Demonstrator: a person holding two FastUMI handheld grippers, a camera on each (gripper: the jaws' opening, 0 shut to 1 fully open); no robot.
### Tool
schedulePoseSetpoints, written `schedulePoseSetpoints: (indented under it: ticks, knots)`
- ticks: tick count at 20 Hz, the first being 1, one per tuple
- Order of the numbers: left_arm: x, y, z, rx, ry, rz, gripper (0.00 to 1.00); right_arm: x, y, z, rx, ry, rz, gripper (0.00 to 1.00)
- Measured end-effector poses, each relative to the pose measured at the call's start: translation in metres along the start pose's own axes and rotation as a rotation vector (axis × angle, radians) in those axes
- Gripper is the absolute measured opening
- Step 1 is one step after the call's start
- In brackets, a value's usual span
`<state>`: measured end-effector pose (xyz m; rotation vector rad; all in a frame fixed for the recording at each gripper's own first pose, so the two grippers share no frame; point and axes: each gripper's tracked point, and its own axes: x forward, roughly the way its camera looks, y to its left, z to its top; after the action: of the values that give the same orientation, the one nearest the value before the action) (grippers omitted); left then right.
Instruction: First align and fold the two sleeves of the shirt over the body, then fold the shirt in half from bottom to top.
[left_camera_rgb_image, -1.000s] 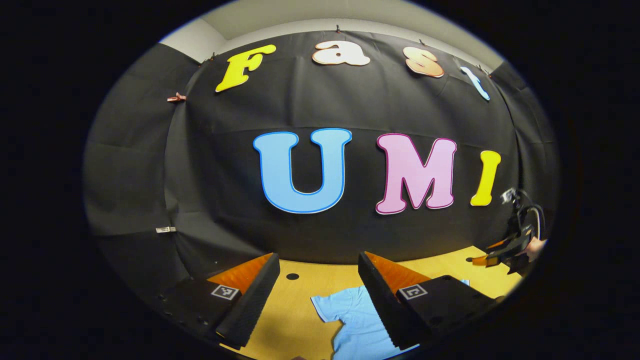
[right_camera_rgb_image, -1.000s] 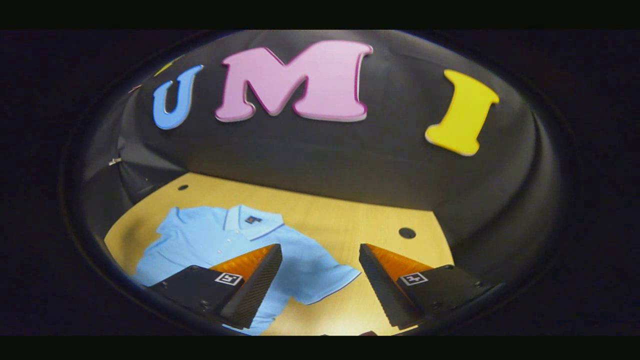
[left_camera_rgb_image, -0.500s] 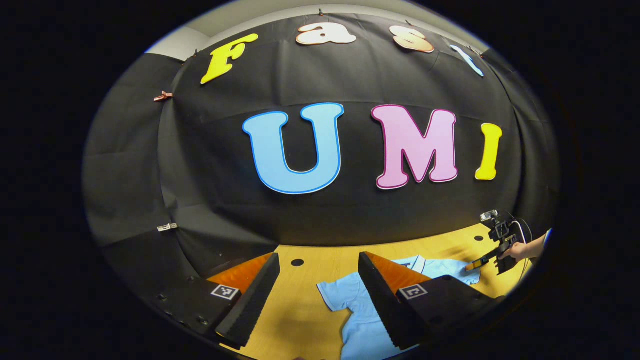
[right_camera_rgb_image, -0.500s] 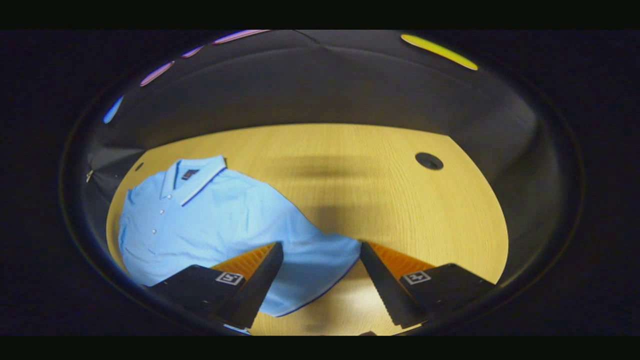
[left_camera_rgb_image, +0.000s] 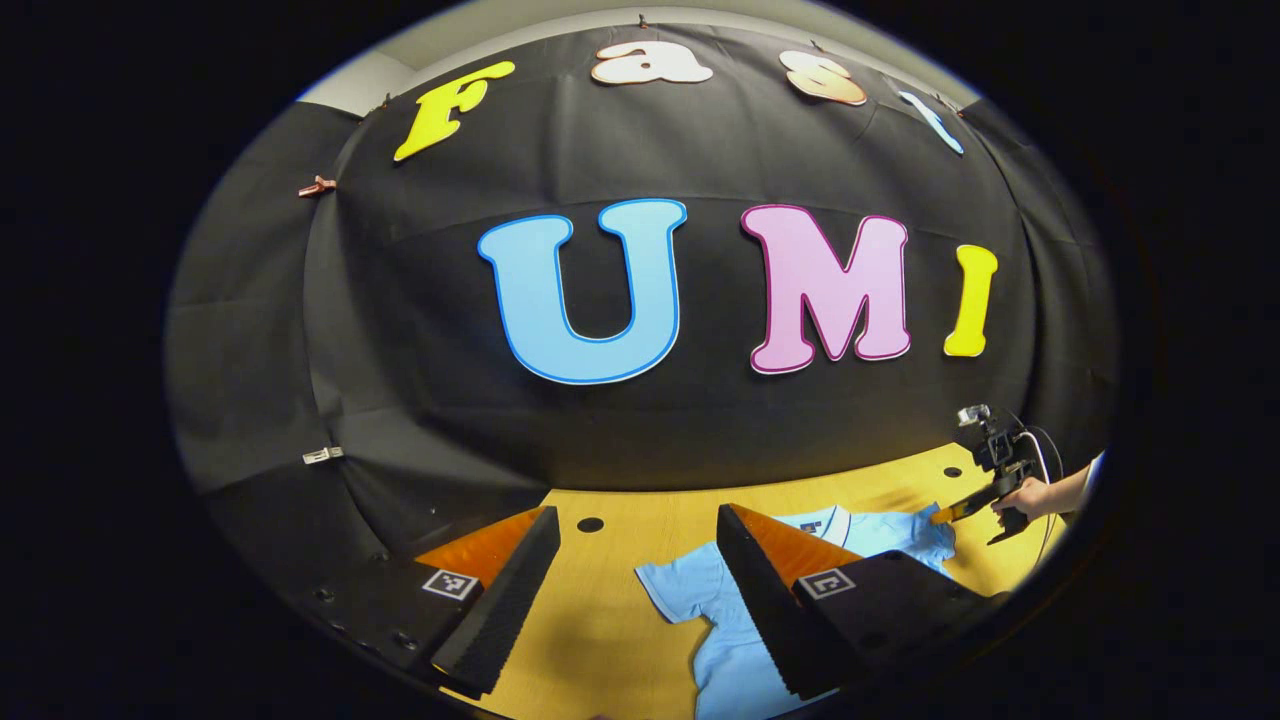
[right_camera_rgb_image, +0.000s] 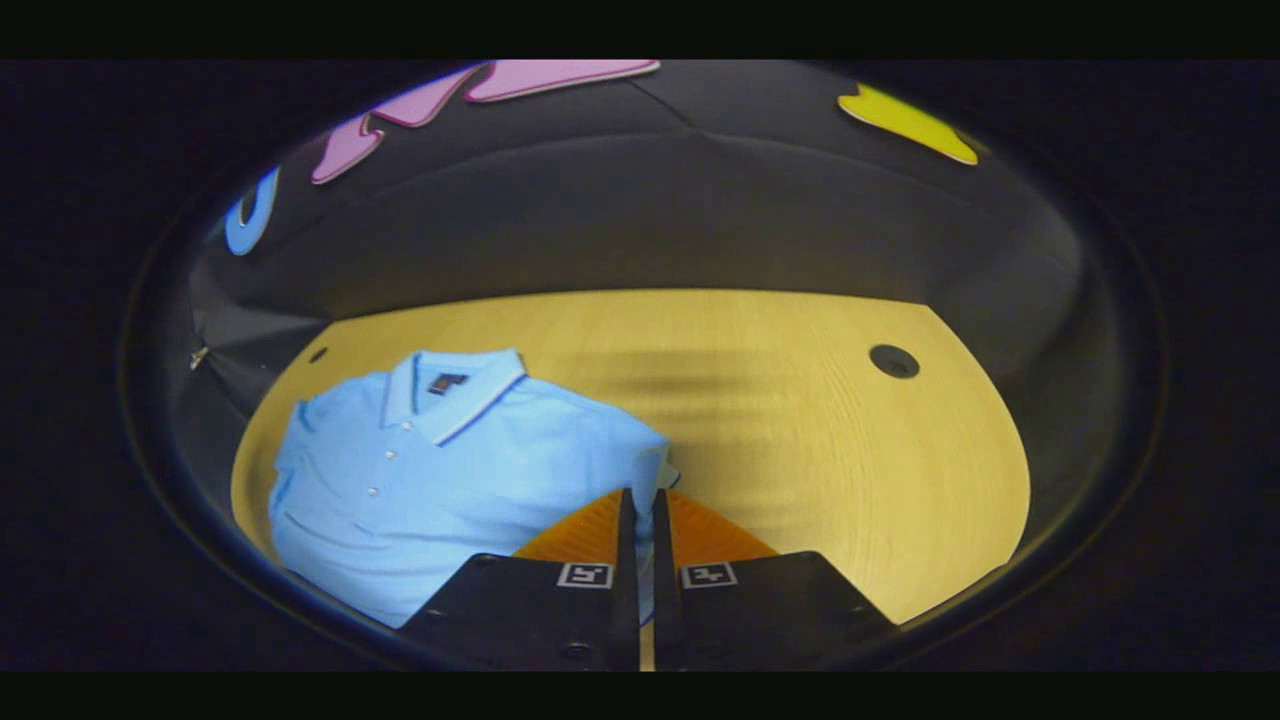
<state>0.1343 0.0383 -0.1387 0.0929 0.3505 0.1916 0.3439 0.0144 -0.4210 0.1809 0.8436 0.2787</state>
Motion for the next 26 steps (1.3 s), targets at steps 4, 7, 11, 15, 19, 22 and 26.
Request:
schedulePoseSetpoints:
  ticks: [4,7,11,15,19,22,26]
  knots:
    - [0.019,-0.001,-0.029,-0.041,0.049,-0.035,1.0,0.005,0.06,-0.014,0.011,0.075,0.118,0.1]
    - [0.052,-0.007,-0.067,-0.103,0.143,-0.074,1.0,0.027,0.058,-0.052,-0.028,0.165,0.071,0.12]
    - [0.101,-0.01,-0.113,-0.14,0.257,-0.089,1.0,0.02,0.076,-0.046,-0.005,0.118,0.132,0.98]
    - [0.156,-0.011,-0.156,-0.145,0.355,-0.117,1.0,-0.035,0.076,-0.021,-0.05,0.023,0.133,0.98]
    - [0.216,-0.011,-0.198,-0.092,0.486,-0.106,1.0,-0.086,0.062,-0.021,-0.016,-0.025,0.122,0.98]
    - [0.252,-0.02,-0.233,-0.06,0.571,-0.105,1.0,-0.112,0.043,-0.033,0.018,-0.027,0.084,0.98]
    - [0.265,-0.031,-0.28,-0.041,0.696,-0.108,1.0,-0.13,0.012,-0.052,0.054,-0.009,0.021,0.98]
